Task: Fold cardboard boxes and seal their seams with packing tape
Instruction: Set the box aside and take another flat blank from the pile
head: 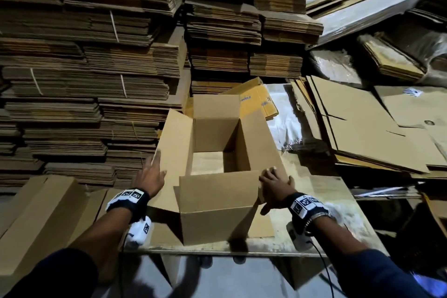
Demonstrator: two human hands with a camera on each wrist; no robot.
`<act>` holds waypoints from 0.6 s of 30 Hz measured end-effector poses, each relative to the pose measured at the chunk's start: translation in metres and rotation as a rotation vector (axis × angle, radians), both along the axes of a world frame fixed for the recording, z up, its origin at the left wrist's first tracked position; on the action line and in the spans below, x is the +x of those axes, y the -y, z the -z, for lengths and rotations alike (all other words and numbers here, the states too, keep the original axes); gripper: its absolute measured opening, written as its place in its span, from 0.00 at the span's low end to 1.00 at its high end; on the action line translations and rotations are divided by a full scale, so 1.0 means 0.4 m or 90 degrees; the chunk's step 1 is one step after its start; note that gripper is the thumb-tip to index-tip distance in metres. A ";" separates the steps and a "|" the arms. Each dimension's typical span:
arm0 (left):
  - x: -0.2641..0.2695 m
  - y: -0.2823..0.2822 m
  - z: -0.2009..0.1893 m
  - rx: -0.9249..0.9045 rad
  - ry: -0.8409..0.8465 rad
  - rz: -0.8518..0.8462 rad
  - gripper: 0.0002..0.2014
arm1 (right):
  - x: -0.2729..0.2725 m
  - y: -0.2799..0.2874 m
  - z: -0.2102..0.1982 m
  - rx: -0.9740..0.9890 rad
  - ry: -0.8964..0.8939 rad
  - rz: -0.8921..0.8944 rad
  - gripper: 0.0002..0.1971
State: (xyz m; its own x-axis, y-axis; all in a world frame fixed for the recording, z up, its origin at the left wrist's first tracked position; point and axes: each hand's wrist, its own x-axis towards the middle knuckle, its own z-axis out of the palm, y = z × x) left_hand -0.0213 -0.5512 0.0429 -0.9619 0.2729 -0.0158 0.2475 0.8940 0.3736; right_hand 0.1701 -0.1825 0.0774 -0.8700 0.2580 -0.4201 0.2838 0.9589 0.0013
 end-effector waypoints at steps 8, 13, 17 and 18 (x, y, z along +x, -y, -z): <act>-0.008 0.004 0.036 -0.094 0.093 0.269 0.32 | 0.026 0.018 0.020 -0.303 -0.009 0.159 0.62; -0.026 0.011 0.038 0.002 0.228 0.295 0.34 | 0.023 0.034 0.108 -0.287 -0.043 0.233 0.56; -0.068 0.013 0.032 -0.045 0.350 0.338 0.54 | 0.009 0.054 0.091 -0.296 -0.065 0.277 0.49; -0.075 0.011 0.034 -0.061 0.359 0.339 0.56 | 0.003 0.052 0.094 -0.300 -0.067 0.285 0.50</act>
State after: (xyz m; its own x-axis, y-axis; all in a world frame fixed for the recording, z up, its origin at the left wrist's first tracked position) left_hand -0.0514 -0.5555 0.0293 -0.5408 0.6684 -0.5106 0.4482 0.7427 0.4975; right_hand 0.1712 -0.2034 0.0397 -0.7642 0.4141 -0.4945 0.6308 0.6396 -0.4393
